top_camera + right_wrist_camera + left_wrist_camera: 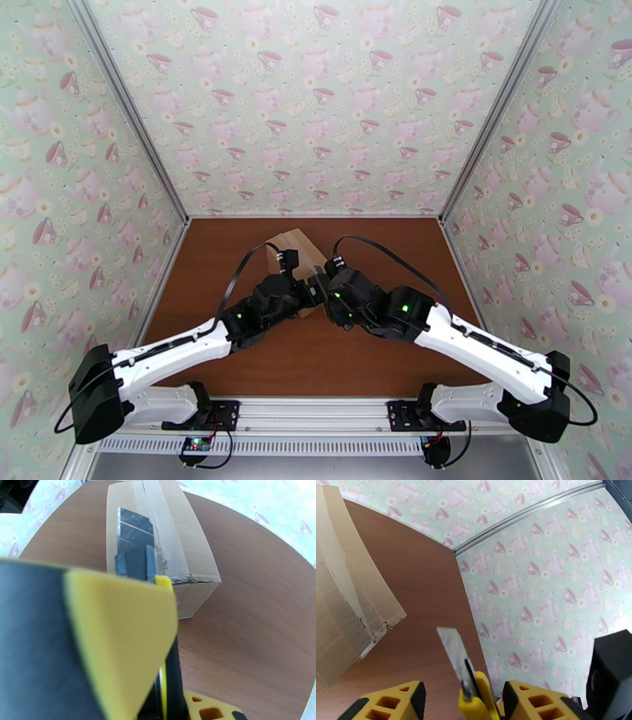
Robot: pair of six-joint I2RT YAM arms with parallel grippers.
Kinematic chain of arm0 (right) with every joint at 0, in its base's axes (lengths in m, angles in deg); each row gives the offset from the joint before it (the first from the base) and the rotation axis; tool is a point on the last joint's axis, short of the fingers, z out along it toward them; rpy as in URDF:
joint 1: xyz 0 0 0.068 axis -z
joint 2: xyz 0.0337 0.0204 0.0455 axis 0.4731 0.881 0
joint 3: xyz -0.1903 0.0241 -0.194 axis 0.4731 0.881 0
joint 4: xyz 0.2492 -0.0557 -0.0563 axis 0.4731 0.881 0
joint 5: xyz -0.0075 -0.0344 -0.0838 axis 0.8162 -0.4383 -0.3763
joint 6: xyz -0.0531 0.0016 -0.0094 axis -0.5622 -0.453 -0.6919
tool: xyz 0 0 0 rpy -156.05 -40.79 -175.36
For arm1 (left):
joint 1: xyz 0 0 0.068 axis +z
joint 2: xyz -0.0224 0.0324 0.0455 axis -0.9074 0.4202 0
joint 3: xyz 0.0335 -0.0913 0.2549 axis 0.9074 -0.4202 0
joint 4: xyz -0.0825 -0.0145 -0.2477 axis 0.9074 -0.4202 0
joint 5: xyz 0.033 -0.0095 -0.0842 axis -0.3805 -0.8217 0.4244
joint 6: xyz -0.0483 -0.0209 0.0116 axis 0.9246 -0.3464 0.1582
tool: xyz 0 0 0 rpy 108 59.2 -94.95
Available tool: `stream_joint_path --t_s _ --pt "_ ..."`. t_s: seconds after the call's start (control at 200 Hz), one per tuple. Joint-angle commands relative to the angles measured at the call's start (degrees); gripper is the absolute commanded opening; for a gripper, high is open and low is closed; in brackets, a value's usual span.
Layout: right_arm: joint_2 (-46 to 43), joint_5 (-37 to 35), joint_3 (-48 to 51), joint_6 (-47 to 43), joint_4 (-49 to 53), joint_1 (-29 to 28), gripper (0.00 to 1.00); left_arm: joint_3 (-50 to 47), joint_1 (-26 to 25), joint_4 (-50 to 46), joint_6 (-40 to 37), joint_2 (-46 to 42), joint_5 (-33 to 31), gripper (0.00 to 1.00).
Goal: Unpack the express box
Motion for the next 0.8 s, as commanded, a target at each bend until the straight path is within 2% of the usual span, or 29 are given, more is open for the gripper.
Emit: stream_joint_path --t_s 0.0,0.16,0.28,0.381,0.461,0.696,0.761,0.791 --pt "-1.3 1.37 0.37 -0.72 -2.79 -0.4 0.0 1.31 0.12 1.76 0.03 1.77 2.34 0.54" --pt "-1.02 1.74 0.12 -1.31 -3.03 -0.41 0.0 2.6 0.36 2.12 -0.07 3.47 3.94 0.53" --pt "-0.98 1.63 0.03 -1.64 -3.51 -0.43 0.0 3.51 0.56 2.14 -0.16 4.65 5.13 0.45" --pt "-0.83 0.81 -0.22 -1.96 -3.59 -0.38 0.0 3.79 0.73 2.16 -0.08 5.11 5.63 0.22" --pt "-0.54 0.6 -0.12 -2.04 -3.62 -0.39 0.0 3.7 0.82 2.04 0.1 5.09 5.55 0.0" --pt "-0.45 1.19 1.49 -1.38 -6.41 -0.41 0.0 3.73 1.39 2.34 -0.57 3.76 5.55 0.0" --pt "-0.7 1.4 1.85 -1.12 -7.04 -0.37 0.17 3.72 1.69 2.48 -0.76 3.23 5.63 0.0" --pt "-0.78 1.54 1.92 -1.03 -7.23 -0.31 0.18 3.68 1.79 2.73 -0.86 3.02 5.63 0.0"
